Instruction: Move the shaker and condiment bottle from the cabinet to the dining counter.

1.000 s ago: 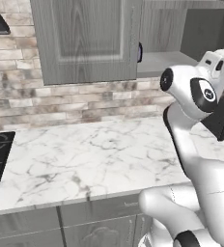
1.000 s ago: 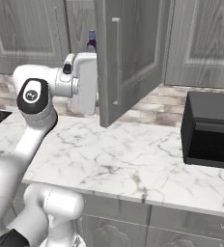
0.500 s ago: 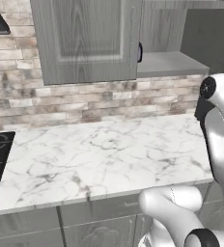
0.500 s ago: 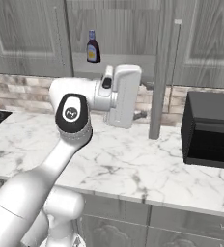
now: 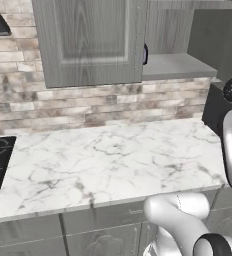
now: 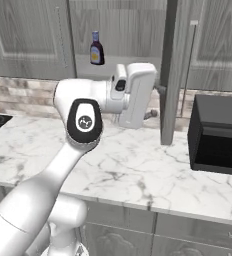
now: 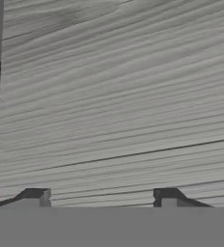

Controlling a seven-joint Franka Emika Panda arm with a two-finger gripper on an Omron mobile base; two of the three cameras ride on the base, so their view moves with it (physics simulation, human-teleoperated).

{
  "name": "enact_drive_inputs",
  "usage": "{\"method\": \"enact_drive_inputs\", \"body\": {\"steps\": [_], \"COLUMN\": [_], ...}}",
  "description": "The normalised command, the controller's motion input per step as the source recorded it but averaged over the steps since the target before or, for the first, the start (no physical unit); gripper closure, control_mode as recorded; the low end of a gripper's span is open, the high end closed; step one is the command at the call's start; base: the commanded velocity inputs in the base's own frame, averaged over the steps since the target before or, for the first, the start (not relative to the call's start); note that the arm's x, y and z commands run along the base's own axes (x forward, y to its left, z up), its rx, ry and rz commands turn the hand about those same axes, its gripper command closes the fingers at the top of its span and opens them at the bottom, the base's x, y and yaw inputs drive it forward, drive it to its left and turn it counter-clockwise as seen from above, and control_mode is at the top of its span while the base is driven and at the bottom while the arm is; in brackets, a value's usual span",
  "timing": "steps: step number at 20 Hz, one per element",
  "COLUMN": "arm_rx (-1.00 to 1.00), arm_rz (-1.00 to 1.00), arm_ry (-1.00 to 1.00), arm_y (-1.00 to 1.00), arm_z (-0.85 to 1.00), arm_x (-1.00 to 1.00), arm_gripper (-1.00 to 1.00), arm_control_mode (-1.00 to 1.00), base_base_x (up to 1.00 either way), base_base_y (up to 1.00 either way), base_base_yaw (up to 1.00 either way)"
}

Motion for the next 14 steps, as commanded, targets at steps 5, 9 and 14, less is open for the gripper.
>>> {"method": "enact_drive_inputs", "body": {"steps": [5,9,14], "arm_rx": [0.28,0.39,0.44], "arm_rz": [0.14,0.15,0.14], "arm_ry": [-0.15,-0.12,-0.08], "arm_y": [0.57,0.77,0.82], "arm_z": [0.00,0.00,0.00], "arm_x": [0.00,0.00,0.00], "arm_gripper": [-1.00,-1.00,-1.00], "arm_control_mode": [-1.00,-1.00,-1.00], "base_base_x": [0.00,0.00,0.00], "base_base_y": [0.00,0.00,0.00], "base_base_yaw": [0.00,0.00,0.00]}}
